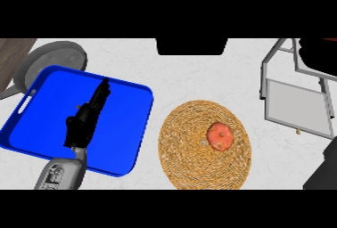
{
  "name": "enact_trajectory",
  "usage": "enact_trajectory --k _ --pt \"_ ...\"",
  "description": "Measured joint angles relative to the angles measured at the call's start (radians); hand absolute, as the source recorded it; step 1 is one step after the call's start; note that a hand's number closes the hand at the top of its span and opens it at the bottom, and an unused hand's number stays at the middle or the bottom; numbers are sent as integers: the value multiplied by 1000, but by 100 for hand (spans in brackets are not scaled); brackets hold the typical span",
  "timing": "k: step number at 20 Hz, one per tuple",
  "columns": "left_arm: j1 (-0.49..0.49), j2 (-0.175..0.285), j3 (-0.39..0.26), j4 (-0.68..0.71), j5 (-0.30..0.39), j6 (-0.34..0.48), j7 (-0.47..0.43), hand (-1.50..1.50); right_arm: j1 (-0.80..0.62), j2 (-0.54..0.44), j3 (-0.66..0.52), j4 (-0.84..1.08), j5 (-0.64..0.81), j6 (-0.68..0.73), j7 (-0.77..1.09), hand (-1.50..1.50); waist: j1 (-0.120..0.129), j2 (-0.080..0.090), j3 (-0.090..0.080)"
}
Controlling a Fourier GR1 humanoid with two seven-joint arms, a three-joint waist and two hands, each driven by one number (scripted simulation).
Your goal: Pick the bell pepper from the placemat and place it in the tiered shelf
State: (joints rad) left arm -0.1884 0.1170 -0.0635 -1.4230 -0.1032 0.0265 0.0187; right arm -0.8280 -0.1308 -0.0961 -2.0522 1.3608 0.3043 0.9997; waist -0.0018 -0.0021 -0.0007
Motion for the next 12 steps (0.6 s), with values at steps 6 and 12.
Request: enact_trajectory --k 6,12 --pt "22 -13 -11 -35 -12 3 18 0 -32 -91 -91 69 -33 17 -55 150 3 0 0" --pt "-19 -12 9 -13 -9 -5 33 0 -60 -181 -125 224 -34 -43 -126 150 5 2 0"
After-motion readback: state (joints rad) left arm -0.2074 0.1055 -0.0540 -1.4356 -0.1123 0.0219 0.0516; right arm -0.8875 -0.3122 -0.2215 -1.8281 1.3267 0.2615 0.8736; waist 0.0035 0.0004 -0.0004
